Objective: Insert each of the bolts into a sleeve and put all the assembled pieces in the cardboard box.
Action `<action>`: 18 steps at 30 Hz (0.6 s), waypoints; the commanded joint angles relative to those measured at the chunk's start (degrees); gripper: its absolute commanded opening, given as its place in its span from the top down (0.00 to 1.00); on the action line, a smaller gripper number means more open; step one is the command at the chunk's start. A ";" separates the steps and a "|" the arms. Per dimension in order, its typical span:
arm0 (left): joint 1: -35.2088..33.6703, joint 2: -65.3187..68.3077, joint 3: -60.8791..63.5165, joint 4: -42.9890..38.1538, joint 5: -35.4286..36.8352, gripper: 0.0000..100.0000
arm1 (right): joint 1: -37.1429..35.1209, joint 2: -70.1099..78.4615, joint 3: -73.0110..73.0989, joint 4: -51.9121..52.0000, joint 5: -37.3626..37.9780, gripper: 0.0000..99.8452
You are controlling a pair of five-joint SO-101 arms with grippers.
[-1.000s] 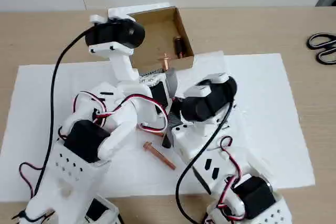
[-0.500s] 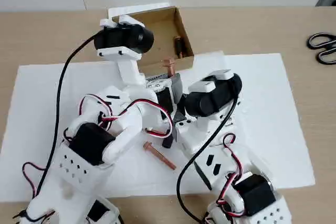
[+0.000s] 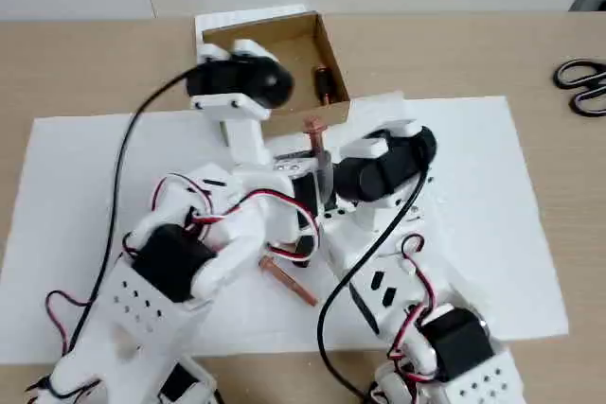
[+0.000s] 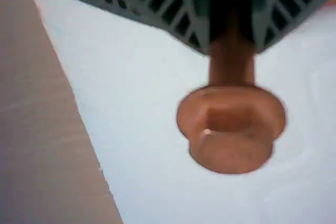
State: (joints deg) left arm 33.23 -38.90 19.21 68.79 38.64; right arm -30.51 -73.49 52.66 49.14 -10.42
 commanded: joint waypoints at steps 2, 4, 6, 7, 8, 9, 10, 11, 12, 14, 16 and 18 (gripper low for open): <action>0.35 -0.88 -2.51 1.49 -0.26 0.92 | 1.71 0.13 -3.60 -2.95 -0.26 1.00; 0.44 -0.88 -2.51 1.58 -0.09 0.82 | 1.71 0.13 -3.60 -2.77 -0.26 1.00; 0.53 -0.88 -2.51 1.58 0.35 0.71 | 1.71 0.13 -3.60 -2.68 -0.26 1.00; 0.62 -0.88 -2.51 1.58 1.58 0.65 | 1.71 0.13 -3.60 -2.68 -0.26 1.00; 0.70 -0.88 -2.51 1.58 2.64 0.59 | 1.71 0.13 -3.60 -2.68 -0.26 1.00; 0.70 -0.88 -2.59 1.58 3.52 0.54 | 1.71 0.13 -3.60 -2.86 -0.26 1.00; 0.70 -0.88 -2.68 1.58 4.04 0.50 | 1.71 0.13 -3.60 -2.86 -0.18 1.00; 0.70 -0.88 -2.77 1.58 4.31 0.47 | 1.71 0.13 -3.60 -2.77 -0.18 1.00; 0.70 -0.97 -2.95 1.41 4.66 0.46 | 1.80 0.13 -3.60 -2.77 -0.18 1.00; 0.62 -2.37 -4.97 1.14 4.75 0.45 | 1.80 0.13 -3.52 -2.68 -0.18 1.00; 0.26 -4.48 -8.40 0.00 4.57 0.45 | 1.80 0.22 -3.43 -2.68 -0.18 1.00; -1.85 -5.71 -11.38 -2.20 3.78 0.45 | 2.24 0.22 -3.25 -2.86 -0.18 1.00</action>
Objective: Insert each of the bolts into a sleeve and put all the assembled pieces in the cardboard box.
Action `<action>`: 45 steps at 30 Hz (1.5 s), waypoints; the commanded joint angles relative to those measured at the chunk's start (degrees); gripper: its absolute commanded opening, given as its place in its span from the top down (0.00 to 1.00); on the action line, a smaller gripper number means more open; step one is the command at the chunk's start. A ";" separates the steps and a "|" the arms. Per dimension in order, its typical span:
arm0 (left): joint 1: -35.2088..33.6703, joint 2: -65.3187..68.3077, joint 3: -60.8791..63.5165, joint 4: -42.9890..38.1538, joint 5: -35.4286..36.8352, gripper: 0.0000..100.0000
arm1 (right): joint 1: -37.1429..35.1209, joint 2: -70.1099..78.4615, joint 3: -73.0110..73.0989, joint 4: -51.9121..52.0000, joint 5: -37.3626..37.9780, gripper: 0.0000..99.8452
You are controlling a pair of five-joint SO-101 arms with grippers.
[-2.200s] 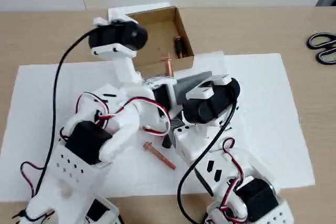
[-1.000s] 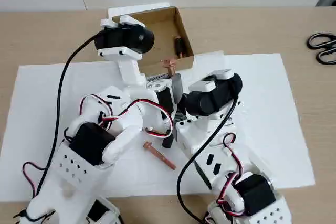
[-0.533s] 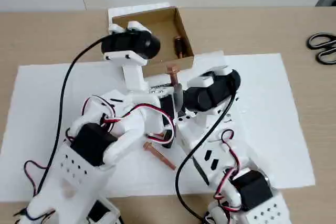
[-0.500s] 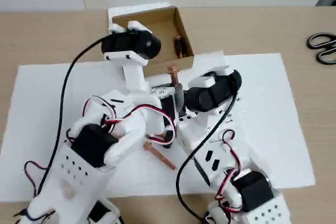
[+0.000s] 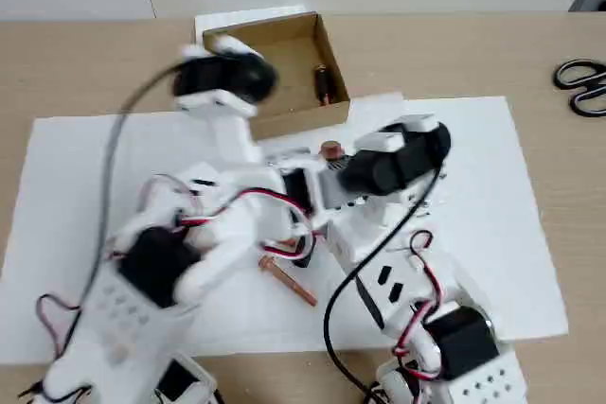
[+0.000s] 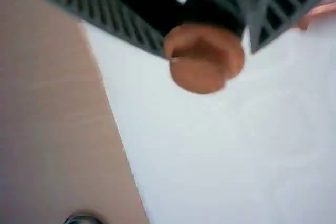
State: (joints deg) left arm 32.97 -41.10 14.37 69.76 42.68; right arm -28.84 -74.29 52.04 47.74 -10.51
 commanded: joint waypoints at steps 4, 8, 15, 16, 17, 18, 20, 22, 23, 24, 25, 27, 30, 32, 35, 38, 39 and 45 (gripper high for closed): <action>-14.42 -3.96 -10.24 -3.43 -0.88 0.47 | 6.90 3.65 -2.90 -2.86 -0.09 1.00; -27.16 -3.60 -10.07 -2.64 -2.11 0.65 | 14.73 11.74 -5.71 -5.76 -0.35 1.00; -38.24 2.11 0.04 2.81 -6.15 1.00 | 16.04 38.37 -26.02 -11.30 -0.44 1.00; -38.51 3.08 1.98 4.31 -6.77 0.99 | 15.34 43.74 -30.42 -10.95 -0.26 1.00; -38.59 3.87 4.09 5.45 -7.82 0.99 | 14.81 49.63 -35.16 -10.51 -0.09 1.00; -38.68 4.40 5.93 6.33 -8.97 1.00 | 14.11 55.60 -40.53 -9.98 0.18 1.00; -39.03 4.92 9.36 6.86 -11.16 0.99 | 12.53 67.74 -52.22 -7.96 0.26 1.00; -40.62 4.92 12.09 6.95 -13.27 0.99 | 11.65 80.04 -65.05 -5.41 1.23 1.00; -41.32 4.84 13.05 6.77 -14.24 0.99 | 11.12 85.85 -71.82 -3.56 2.55 1.00; -42.02 4.84 13.93 6.77 -15.03 0.99 | 10.59 91.65 -78.51 -1.71 3.96 1.00; -42.99 4.84 14.73 6.86 -15.82 0.99 | 10.24 97.45 -85.19 0.31 5.19 1.00; -44.92 4.84 15.69 6.68 -16.88 0.99 | 9.80 108.09 -98.20 4.09 6.77 1.00; -47.12 4.84 17.80 6.68 -19.08 0.99 | 9.36 122.77 -116.57 8.57 8.09 1.00; -47.82 4.84 19.38 6.68 -19.96 0.99 | 9.27 130.95 -126.68 10.42 8.09 1.00; -48.00 4.84 21.58 6.68 -20.31 0.99 | 8.92 140.88 -137.67 12.53 8.18 1.00; -48.00 4.84 22.37 6.95 -20.31 0.99 | 8.92 146.86 -141.98 12.62 8.18 1.00; -47.91 4.84 22.37 6.95 -20.31 0.99 | 9.01 147.91 -142.15 12.53 7.91 1.00; -47.56 4.84 22.37 6.77 -20.31 0.99 | 9.01 151.34 -142.15 11.74 8.09 0.90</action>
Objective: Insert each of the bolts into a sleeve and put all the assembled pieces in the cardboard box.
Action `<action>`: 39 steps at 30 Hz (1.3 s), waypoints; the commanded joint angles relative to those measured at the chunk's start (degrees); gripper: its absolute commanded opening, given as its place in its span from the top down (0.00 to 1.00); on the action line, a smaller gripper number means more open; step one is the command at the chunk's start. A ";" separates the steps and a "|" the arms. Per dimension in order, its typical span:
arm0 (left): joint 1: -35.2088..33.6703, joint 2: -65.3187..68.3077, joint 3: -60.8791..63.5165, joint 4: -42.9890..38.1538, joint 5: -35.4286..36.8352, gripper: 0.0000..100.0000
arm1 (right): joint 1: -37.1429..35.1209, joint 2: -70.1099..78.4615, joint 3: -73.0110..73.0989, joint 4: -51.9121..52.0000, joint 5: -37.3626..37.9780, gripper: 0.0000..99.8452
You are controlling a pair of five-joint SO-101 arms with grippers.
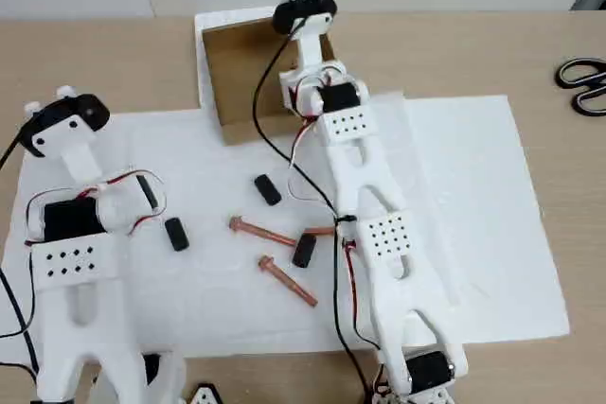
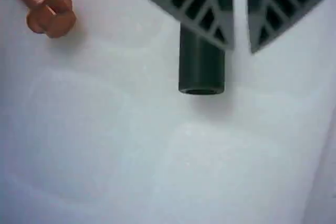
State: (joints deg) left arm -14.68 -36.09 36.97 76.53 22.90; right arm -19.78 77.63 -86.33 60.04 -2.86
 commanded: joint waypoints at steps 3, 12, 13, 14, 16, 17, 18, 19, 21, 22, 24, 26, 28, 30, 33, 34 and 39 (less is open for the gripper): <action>0.09 -0.18 -0.31 -0.18 -0.62 0.99 | -0.04 -0.57 -3.87 -0.48 0.09 0.76; -0.18 0.35 -0.31 -2.46 1.05 0.99 | -0.13 -7.25 -9.85 12.09 0.00 0.61; -0.35 0.35 -0.40 -2.46 2.02 0.99 | -0.13 -9.89 -9.93 16.04 0.00 0.61; -0.35 0.35 -0.48 -2.46 2.64 0.99 | -0.13 -12.97 -9.93 20.88 0.00 0.61; -0.35 0.35 -0.48 -2.55 2.99 0.99 | -0.66 -19.82 -9.85 33.27 0.00 0.61; -0.26 0.35 -0.40 -2.55 2.99 0.99 | -1.27 -22.64 -9.85 38.73 0.00 0.61; -0.18 0.35 -0.31 -2.55 3.08 0.99 | -1.45 -25.01 -9.41 40.22 0.09 0.61; -0.26 0.35 -0.31 -2.55 3.08 0.99 | -1.01 -26.86 -8.00 40.31 0.09 0.61; -0.26 0.35 -0.31 -2.55 3.08 0.99 | -0.75 -30.29 -4.40 40.31 0.09 0.61; -0.26 0.35 -0.31 -2.55 3.08 0.99 | -2.24 -32.04 -1.93 40.66 0.09 0.61; -0.35 0.35 -0.22 -2.37 3.08 0.99 | -5.32 -36.62 5.63 40.75 0.18 0.61; -0.44 0.35 -0.13 -2.11 3.08 0.99 | -10.77 -42.77 16.53 40.84 0.18 0.61; -0.53 0.09 0.92 -1.23 2.99 0.99 | -15.87 -49.80 30.33 40.48 0.09 0.61; -2.55 0.00 2.51 -1.23 2.99 0.99 | -19.74 -55.25 43.34 39.52 -0.09 0.61; -10.20 0.00 4.62 -3.34 2.64 0.99 | -19.56 -57.27 53.98 35.30 -1.14 0.61; -13.01 0.00 5.05 -4.31 2.64 0.99 | -18.95 -57.19 54.59 35.03 -2.37 0.61; -22.24 0.26 6.90 -5.01 -3.87 0.99 | -17.63 -54.11 54.59 33.71 -2.99 0.61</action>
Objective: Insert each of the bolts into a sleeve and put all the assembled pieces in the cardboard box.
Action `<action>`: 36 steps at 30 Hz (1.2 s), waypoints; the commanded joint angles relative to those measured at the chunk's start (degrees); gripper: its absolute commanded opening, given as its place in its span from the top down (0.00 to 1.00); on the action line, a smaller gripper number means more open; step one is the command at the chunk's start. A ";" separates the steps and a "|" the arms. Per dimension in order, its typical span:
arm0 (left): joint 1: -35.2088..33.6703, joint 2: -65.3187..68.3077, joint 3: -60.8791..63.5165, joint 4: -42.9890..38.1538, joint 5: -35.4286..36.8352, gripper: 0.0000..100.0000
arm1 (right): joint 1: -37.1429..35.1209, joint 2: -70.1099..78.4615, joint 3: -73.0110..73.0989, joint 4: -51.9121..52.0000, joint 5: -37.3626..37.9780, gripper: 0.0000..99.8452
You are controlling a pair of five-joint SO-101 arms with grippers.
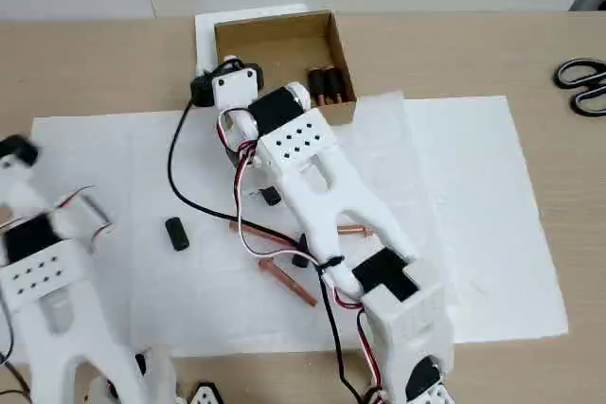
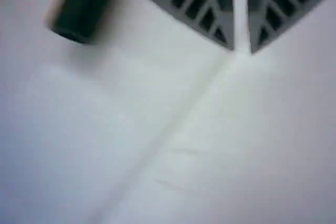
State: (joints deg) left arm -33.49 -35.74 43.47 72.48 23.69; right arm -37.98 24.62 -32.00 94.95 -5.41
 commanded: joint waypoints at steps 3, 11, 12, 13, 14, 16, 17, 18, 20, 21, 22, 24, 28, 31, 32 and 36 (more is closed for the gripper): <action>-4.84 -0.09 1.98 -0.97 -9.85 0.99 | 0.57 0.04 0.26 -1.71 -0.53 0.61; -5.19 0.00 6.99 -2.29 -9.23 0.99 | -2.42 1.71 0.35 -5.14 -0.44 0.61; -5.19 -0.09 7.43 -2.90 -9.23 0.99 | -2.59 2.42 0.35 -5.85 -0.44 0.61; -5.19 -0.09 7.78 -3.52 -9.23 0.99 | -2.68 3.38 0.35 -6.20 -0.44 0.61; -5.19 -0.09 8.04 -3.87 -9.23 0.99 | -2.68 4.44 0.26 -6.46 -0.44 0.61; -5.19 -0.18 8.31 -3.60 -9.23 0.99 | -2.68 5.93 0.18 -6.55 -0.44 0.61; -5.36 -0.26 8.31 -3.34 -9.23 0.99 | -2.77 6.55 0.18 -6.46 -0.44 0.61; -5.36 -0.35 8.31 -3.25 -9.23 0.99 | -2.95 6.81 0.18 -6.46 -0.44 0.61; -5.36 -0.35 8.31 -3.34 -9.32 0.99 | -3.12 7.16 0.18 -6.46 -0.44 0.61; -5.36 -0.26 8.31 -3.34 -9.32 0.99 | -3.21 7.34 0.18 -6.55 -0.44 0.61; -5.19 -0.35 8.31 -3.34 -9.32 0.99 | -3.21 7.52 0.26 -6.99 -0.44 0.61; -5.19 -0.35 8.31 -3.34 -9.32 0.99 | -3.03 7.69 0.26 -7.96 -0.44 0.61; -5.36 -0.26 8.31 -3.34 -9.32 0.99 | -3.03 9.27 0.26 -8.66 0.79 0.61; -5.36 -0.18 8.31 -3.34 -9.32 0.99 | -2.95 11.30 0.26 -10.15 1.23 0.61; -5.36 -0.09 8.40 -3.34 -9.32 0.99 | -2.95 12.00 0.26 -10.33 1.23 0.61; -5.36 -0.35 9.19 -3.34 -9.32 0.99 | -2.86 13.41 0.18 -10.95 1.23 0.61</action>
State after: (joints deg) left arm -38.51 -35.65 52.62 69.67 14.64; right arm -40.70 38.24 -31.38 85.01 -4.70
